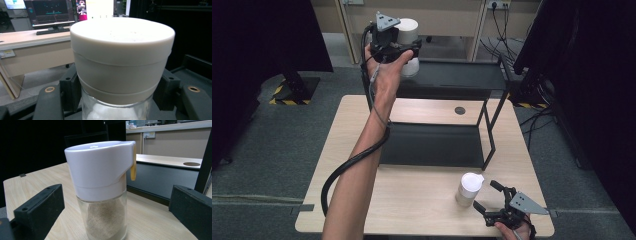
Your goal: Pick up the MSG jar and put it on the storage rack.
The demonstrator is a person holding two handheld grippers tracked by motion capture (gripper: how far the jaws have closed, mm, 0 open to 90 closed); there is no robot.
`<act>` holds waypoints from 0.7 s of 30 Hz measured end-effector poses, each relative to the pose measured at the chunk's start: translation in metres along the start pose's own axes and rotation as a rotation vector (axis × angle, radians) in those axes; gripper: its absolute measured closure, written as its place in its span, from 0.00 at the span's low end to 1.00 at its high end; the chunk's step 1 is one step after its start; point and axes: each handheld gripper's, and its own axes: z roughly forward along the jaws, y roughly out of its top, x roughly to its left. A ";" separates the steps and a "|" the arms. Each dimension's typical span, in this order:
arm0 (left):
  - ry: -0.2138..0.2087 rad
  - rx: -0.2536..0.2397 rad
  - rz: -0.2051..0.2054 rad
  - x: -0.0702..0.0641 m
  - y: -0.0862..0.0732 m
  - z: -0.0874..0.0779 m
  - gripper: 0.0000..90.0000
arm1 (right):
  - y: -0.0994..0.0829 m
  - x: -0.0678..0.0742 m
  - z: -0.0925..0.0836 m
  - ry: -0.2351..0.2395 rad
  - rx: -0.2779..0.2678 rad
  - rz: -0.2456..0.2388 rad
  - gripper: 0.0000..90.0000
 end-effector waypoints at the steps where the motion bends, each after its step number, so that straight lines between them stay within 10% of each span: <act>1: 0.004 0.002 0.001 0.000 0.000 0.001 0.39 | 0.000 0.000 0.000 0.001 0.000 0.000 0.00; 21: 0.030 0.010 -0.005 -0.001 -0.014 0.013 0.39 | 0.000 0.000 0.000 0.004 0.000 0.000 0.00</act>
